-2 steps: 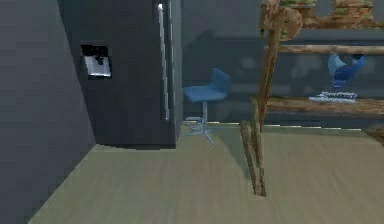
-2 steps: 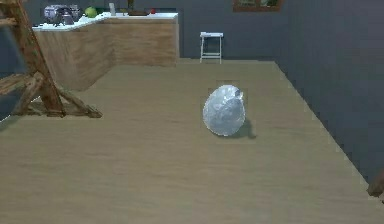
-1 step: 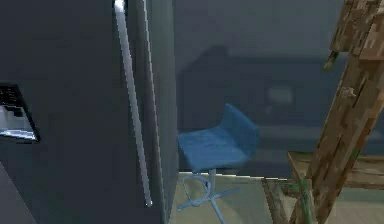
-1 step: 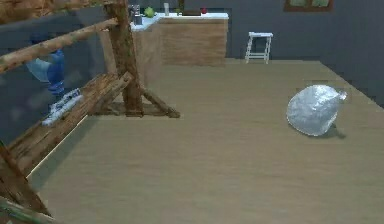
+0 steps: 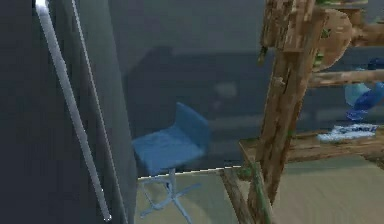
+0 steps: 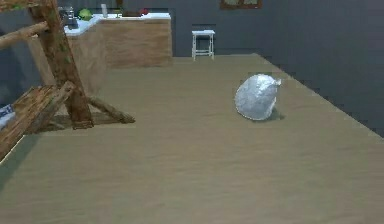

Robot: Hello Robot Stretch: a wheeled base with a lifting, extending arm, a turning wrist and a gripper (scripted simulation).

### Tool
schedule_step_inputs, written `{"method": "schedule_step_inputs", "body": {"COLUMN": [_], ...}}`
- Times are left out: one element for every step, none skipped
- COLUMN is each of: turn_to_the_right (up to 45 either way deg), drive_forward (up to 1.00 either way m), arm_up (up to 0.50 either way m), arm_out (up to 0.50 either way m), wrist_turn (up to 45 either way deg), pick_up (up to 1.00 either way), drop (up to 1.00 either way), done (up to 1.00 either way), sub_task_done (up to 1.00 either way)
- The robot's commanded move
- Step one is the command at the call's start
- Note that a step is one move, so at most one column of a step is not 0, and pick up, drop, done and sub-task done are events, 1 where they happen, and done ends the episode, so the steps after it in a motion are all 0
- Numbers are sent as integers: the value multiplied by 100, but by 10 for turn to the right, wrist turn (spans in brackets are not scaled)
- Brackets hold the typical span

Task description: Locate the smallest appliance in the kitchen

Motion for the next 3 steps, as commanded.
{"method": "schedule_step_inputs", "body": {"turn_to_the_right": [0, 450, 450], "drive_forward": [10, 0, 0], "arm_up": [0, 0, 0], "arm_out": [0, 0, 0], "wrist_turn": [0, 0, 0], "pick_up": [0, 0, 0], "drop": [0, 0, 0], "done": [0, 0, 0], "sub_task_done": [0, 0, 0]}}
